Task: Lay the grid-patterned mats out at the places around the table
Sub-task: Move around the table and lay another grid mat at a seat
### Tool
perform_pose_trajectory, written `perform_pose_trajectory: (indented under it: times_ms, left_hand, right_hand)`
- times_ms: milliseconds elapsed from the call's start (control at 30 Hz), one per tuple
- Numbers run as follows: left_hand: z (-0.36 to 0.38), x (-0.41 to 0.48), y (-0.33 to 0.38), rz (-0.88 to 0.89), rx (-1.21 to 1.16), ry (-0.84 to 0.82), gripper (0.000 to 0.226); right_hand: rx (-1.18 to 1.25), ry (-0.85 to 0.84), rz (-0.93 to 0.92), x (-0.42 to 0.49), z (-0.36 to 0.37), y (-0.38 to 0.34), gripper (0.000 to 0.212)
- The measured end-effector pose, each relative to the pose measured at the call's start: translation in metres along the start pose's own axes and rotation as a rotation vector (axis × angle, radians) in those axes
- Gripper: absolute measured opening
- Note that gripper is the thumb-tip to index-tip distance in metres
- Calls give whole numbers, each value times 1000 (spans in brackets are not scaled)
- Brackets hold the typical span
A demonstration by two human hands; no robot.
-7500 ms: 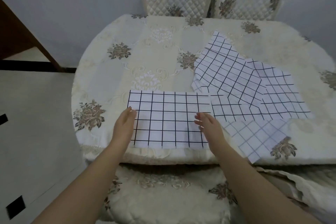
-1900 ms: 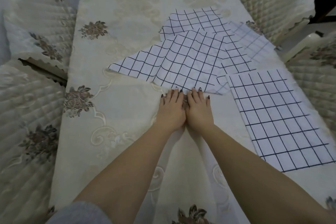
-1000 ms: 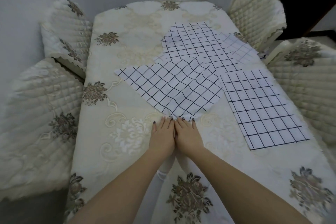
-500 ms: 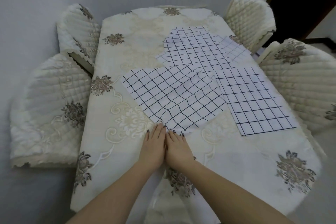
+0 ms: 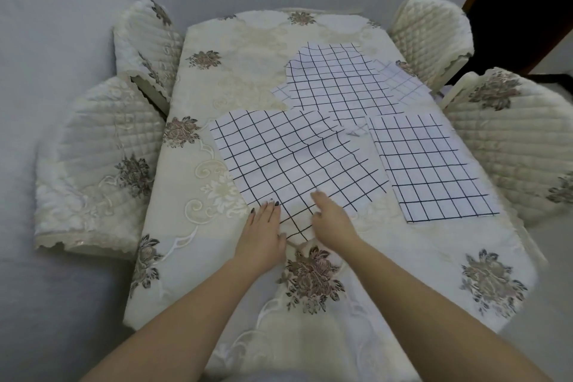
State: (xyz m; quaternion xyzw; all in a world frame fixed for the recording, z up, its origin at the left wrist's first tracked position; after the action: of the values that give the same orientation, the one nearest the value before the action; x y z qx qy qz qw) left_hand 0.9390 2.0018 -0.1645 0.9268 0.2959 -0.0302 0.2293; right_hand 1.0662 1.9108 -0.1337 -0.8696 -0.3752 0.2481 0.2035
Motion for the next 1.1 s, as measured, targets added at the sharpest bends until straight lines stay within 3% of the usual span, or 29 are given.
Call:
perform_pose_trajectory:
  times_ms: [167, 400, 1100]
  left_hand:
    - [9, 20, 33, 12, 40, -80, 71]
    - [27, 33, 41, -49, 106, -154, 74]
    - [15, 16, 3, -66, 258, -144, 76]
  right_hand:
    - [-307, -44, 55, 26, -25, 62, 61]
    - [-504, -115, 50, 33, -17, 77, 62]
    - [-479, -84, 82, -4, 9, 64, 65]
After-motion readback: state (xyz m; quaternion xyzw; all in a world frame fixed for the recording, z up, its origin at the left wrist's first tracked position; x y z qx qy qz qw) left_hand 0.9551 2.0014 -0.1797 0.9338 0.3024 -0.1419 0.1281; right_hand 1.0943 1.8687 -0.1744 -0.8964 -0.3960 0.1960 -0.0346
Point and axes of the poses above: each hand's wrist, its own x-axis towards the middle knuckle, its own z-axis out of the palm, y = z × x, the point moved 3 cm from there along x, towards the middle knuckle, and after that the axes turned 4 degrees about -x, right-handed, at the moved point
